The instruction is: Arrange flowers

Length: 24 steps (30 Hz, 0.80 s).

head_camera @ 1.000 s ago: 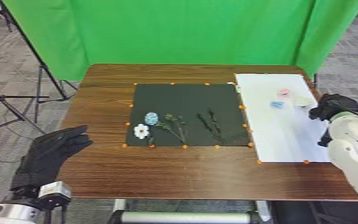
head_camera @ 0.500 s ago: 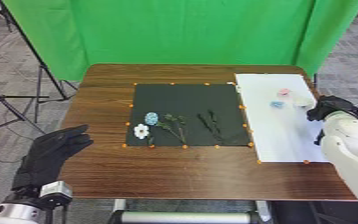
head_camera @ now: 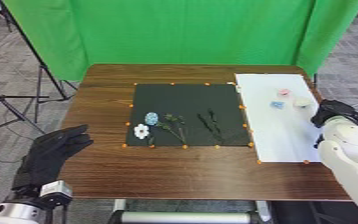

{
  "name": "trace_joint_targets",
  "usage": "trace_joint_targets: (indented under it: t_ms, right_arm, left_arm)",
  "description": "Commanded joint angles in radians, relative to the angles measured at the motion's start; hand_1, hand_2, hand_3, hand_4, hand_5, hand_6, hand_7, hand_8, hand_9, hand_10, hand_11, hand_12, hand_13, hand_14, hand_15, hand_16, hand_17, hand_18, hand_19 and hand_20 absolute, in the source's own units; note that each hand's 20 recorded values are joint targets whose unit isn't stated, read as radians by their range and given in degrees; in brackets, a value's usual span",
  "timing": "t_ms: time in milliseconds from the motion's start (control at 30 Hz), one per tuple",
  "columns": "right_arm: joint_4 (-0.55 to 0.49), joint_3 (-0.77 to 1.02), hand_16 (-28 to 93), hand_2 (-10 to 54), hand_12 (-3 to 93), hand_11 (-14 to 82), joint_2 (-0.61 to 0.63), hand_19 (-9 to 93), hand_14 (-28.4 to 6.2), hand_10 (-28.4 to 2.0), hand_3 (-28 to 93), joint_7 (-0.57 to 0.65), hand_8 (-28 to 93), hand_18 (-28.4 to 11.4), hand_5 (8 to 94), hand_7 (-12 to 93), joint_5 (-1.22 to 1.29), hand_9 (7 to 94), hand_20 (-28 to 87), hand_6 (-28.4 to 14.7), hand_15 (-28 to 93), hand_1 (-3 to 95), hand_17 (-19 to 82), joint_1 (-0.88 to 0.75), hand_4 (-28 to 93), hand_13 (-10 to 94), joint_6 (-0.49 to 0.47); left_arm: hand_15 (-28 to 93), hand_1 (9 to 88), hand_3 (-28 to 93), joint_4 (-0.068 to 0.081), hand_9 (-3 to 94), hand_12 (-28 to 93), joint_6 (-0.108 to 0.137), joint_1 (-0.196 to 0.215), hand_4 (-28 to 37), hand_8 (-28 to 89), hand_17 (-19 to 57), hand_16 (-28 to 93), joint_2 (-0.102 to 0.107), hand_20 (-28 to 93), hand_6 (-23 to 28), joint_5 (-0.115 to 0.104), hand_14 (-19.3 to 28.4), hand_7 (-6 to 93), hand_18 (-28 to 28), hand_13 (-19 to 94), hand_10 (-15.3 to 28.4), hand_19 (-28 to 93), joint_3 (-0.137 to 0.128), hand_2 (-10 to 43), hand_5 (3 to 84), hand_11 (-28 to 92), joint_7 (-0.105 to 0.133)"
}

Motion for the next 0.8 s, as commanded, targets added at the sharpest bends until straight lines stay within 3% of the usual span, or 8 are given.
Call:
trace_joint_targets:
  t_ms: [33,133,400,633,800]
  right_arm:
    - [0.007,-0.043,20,-9.5,30.9,9.8,0.005,92,-4.1,-6.7,75,-0.004,-4,-15.8,67.9,29,-0.048,82.9,-6,-0.4,77,55.7,39,-0.035,-28,76,0.120]
    - [-0.016,-0.058,20,-9.5,32.6,11.8,0.017,93,-3.4,-5.3,75,-0.018,-2,-15.4,73.9,32,-0.058,88.0,-6,1.2,76,56.7,40,-0.044,-28,79,0.197]
    - [-0.133,-0.140,21,-9.5,33.9,11.8,0.044,93,-3.0,-5.4,76,-0.094,-2,-15.4,76.7,30,-0.062,90.8,-6,1.4,75,56.8,42,0.024,-28,82,0.306]
    - [-0.259,-0.331,21,-9.5,34.4,11.5,0.033,93,-3.0,-5.6,77,-0.202,-1,-15.4,77.3,30,-0.002,91.2,-5,1.2,75,56.9,42,0.193,-28,82,0.302]
    - [-0.301,-0.486,22,-9.5,34.7,11.4,-0.032,93,-3.1,-5.7,77,-0.260,-1,-15.4,77.3,29,0.013,91.1,-5,1.2,75,57.0,42,0.304,-28,82,0.286]
  left_arm:
    - [64,30.0,79,0.004,44.3,11,-0.015,-0.007,-16.0,-9,-9.4,-14,0.003,14,16.2,0.001,27.5,14.8,20.8,30,22.9,59,0.000,3.3,53.4,43,-0.016]
    - [64,30.0,79,0.003,44.2,11,-0.015,-0.002,-16.0,-9,-9.4,-14,0.003,14,16.2,0.001,27.4,14.8,20.8,30,22.8,59,-0.004,3.3,53.4,43,-0.018]
    - [64,29.9,80,-0.006,44.2,11,-0.006,0.024,-16.0,-9,-9.3,-14,0.007,14,16.2,-0.003,27.4,14.8,20.8,30,22.8,59,-0.024,3.3,53.4,43,-0.007]
    - [64,29.9,79,-0.019,44.1,11,0.004,0.060,-15.9,-9,-9.4,-14,0.005,14,16.1,-0.006,27.5,14.8,20.8,30,22.9,59,-0.057,3.3,53.4,43,-0.003]
    - [64,30.0,79,-0.021,44.1,11,0.001,0.057,-15.9,-9,-9.4,-14,0.000,14,16.1,-0.002,27.4,14.8,20.8,30,22.8,59,-0.063,3.2,53.4,43,-0.016]
